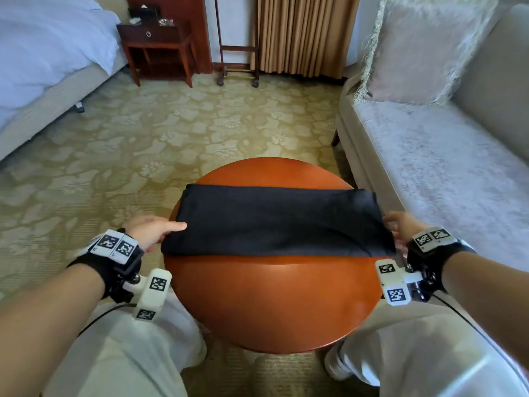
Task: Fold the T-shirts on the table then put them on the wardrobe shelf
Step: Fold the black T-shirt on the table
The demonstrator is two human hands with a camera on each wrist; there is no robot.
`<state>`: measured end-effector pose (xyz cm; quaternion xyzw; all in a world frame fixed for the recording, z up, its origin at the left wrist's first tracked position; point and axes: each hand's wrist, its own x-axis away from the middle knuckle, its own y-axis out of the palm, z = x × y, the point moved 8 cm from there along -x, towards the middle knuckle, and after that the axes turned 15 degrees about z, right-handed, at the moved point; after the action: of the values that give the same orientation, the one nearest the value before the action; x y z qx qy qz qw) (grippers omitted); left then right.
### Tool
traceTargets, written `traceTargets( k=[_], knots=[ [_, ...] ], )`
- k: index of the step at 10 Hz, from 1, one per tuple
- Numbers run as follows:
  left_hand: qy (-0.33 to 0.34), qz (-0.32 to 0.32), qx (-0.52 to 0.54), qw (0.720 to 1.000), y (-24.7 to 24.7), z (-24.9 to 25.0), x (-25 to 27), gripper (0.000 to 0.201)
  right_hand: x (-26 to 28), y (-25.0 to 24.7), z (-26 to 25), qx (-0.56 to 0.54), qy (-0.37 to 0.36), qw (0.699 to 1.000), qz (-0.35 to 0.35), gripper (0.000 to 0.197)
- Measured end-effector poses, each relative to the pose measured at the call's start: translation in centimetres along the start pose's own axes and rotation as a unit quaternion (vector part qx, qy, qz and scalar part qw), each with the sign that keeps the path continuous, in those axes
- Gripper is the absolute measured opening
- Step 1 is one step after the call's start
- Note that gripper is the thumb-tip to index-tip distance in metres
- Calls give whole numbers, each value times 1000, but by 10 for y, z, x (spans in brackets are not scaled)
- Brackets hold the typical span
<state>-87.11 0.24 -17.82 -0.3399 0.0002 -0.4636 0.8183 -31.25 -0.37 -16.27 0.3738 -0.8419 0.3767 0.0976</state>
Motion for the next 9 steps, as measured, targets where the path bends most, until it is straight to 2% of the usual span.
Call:
traceTargets(
  k=[1, 2, 4, 5, 6, 7, 8, 9],
  knots=[
    [9, -7, -33, 999, -1, -5, 21, 61, -15, -2, 31, 20, -9, 1000, -8, 59],
    [18, 18, -13, 1000, -6, -9, 32, 51, 13, -16, 42, 53, -16, 998, 25, 51],
    [47, 78, -12, 996, -12, -11, 35, 38, 17, -32, 39, 129, -110, 982, 77, 20],
    [30, 124, -16, 992, -23, -17, 25, 17, 18, -36, 30, 162, -129, 976, 70, 13],
    [-5, 114, -16, 993, -25, -34, -1, 19, 12, -31, 35, 253, -141, 955, 61, 22],
    [-34, 85, -35, 995, -13, -58, -42, 33, -39, -9, 51, 188, -117, 975, 31, 45],
    [-30, 107, -71, 991, -21, -16, 10, 37, -36, -18, 40, 135, -73, 983, 103, 52],
    [46, 133, -54, 989, -19, 20, 32, 25, 21, -34, 3, 136, -115, 964, 197, 64]
  ],
)
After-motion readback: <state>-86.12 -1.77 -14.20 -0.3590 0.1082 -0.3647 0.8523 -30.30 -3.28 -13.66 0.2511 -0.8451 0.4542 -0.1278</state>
